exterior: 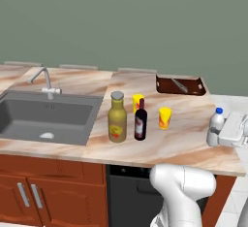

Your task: Place the drinks on the dining counter in a tight cluster.

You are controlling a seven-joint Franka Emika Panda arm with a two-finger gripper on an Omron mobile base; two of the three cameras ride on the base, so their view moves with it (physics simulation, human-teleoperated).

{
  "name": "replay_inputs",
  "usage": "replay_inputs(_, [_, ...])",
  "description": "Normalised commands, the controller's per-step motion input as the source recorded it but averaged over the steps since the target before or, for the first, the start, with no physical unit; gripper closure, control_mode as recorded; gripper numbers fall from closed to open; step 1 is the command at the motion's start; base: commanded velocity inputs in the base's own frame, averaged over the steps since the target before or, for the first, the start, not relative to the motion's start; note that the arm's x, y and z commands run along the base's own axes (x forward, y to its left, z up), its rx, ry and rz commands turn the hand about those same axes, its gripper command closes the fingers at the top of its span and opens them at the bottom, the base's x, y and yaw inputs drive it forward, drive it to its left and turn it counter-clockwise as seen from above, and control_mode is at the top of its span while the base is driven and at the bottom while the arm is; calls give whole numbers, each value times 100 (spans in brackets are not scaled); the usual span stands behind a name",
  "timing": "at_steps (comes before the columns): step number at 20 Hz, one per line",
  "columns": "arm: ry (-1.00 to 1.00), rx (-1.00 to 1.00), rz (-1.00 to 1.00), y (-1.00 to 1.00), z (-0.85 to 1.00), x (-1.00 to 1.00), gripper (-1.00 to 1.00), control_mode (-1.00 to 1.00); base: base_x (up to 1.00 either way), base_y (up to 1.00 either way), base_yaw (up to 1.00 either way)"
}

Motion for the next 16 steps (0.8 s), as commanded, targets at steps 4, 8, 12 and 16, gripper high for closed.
replay_inputs(4, [0, 0, 0, 0, 0, 0, 100, 100, 37, 0, 0])
replay_inputs(8, [0, 0, 0, 0, 0, 0, 100, 100, 23, 0, 0])
replay_inputs(12, [0, 0, 0, 0, 0, 0, 100, 100, 1, 0, 0])
replay_inputs(16, [0, 0, 0, 0, 0, 0, 100, 100, 0, 0, 0])
